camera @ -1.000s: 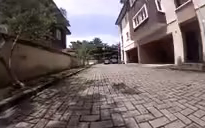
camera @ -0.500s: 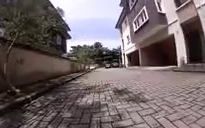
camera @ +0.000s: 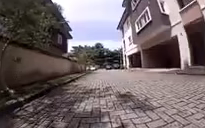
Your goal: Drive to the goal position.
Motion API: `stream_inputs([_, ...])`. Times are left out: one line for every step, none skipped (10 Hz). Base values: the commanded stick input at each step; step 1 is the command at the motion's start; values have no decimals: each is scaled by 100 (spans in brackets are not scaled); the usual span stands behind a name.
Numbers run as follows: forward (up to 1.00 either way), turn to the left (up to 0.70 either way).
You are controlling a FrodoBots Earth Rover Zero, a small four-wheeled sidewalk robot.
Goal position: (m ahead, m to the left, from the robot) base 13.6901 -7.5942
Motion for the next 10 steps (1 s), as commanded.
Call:
stream_inputs([50, 0])
stream_inputs([50, 0])
stream_inputs([50, 0])
stream_inputs([50, 0])
stream_inputs([50, 0])
stream_inputs([50, 0])
stream_inputs([50, 0])
stream_inputs([50, 0])
stream_inputs([50, 0])
stream_inputs([50, 0])
